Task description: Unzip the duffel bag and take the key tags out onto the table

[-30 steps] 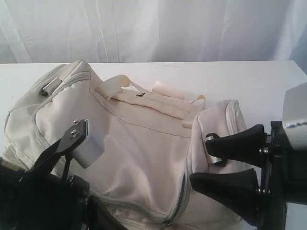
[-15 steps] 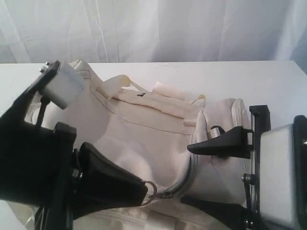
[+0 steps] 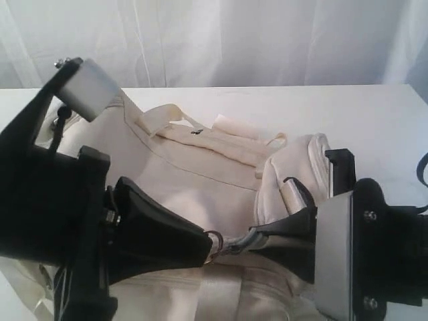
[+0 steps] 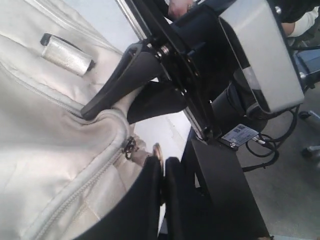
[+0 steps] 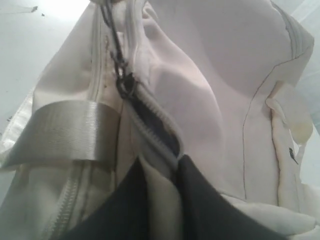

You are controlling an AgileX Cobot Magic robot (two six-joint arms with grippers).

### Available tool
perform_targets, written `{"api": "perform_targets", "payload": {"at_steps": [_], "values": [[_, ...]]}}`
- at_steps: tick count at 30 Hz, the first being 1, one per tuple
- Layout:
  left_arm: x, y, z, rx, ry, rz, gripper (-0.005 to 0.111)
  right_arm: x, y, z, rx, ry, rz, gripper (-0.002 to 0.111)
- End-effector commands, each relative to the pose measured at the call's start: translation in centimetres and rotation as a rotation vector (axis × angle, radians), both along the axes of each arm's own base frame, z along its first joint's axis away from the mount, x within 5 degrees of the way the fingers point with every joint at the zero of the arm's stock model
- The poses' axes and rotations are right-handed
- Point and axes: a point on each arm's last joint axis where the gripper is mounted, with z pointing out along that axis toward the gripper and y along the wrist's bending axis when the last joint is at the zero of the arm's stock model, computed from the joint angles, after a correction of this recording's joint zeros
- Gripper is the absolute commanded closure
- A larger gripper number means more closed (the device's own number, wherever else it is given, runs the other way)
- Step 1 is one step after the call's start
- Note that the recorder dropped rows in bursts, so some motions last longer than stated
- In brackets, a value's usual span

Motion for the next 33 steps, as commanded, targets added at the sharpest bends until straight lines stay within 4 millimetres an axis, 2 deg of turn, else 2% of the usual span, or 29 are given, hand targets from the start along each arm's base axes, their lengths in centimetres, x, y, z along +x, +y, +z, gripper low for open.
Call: {"api": "perform_targets", "payload": {"at_steps": [1, 9, 15, 19, 23, 28, 33], "values": [[-0.8, 0.2, 0.7, -0.012, 0.044, -0.032, 0.107, 2.2, -1.2, 0.0, -0.046, -0.072, -0.259, 0.108], [0.2, 1.3, -2.4, 0.179, 0.070, 0.121, 0.107, 4.0, -2.7, 0.9, -0.053, -0.152, -0.521, 0.108], [0.6, 1.7, -3.4, 0.226, 0.040, 0.161, 0.107, 5.1, -4.2, 1.3, -0.092, -0.230, -0.702, 0.108], [1.2, 2.4, -3.8, 0.307, -0.017, 0.227, 0.107, 5.3, -4.6, 1.4, -0.055, -0.202, -0.783, 0.108], [2.3, 4.3, -4.2, 0.459, -0.073, 0.416, 0.107, 5.3, -4.6, 1.4, -0.026, -0.172, -0.800, 0.108], [2.8, 7.4, -3.6, 0.588, -0.138, 0.643, 0.107, 5.3, -4.7, 1.4, -0.026, -0.176, -0.814, 0.108], [2.4, 9.3, -2.8, 0.652, -0.219, 0.700, 0.107, 5.5, -5.1, 1.5, -0.025, -0.183, -0.862, 0.108]]}}
